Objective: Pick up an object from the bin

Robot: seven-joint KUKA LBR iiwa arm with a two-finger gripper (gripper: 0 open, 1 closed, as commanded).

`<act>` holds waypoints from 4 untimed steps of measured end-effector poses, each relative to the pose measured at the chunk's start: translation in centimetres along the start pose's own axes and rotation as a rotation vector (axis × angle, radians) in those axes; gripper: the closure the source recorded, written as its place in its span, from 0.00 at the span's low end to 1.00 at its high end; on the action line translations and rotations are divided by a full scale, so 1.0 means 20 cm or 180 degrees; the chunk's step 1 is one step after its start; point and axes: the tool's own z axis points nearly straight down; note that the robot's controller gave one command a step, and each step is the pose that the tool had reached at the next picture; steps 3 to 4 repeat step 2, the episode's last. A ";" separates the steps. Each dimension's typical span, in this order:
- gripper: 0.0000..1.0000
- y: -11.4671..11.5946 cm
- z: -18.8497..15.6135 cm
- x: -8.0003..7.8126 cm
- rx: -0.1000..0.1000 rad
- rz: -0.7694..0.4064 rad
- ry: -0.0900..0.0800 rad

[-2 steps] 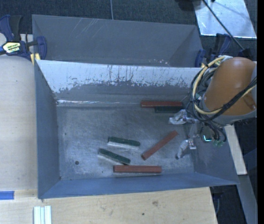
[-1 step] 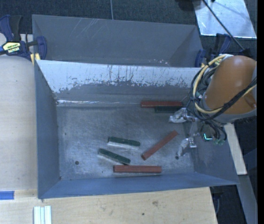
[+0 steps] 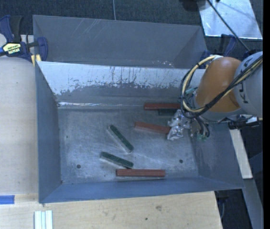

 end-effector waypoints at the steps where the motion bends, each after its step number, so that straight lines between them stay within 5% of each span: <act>1: 1.00 0.00 0.00 0.00 0.0000 -0.0001 0.0000; 2: 1.00 -0.02 -0.95 0.02 0.0001 -0.0224 0.0042; 4: 1.00 -0.02 -0.95 0.02 0.0001 -0.0224 0.0042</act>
Offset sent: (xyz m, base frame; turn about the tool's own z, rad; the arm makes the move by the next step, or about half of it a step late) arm -0.0115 -0.0018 0.1849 -0.0702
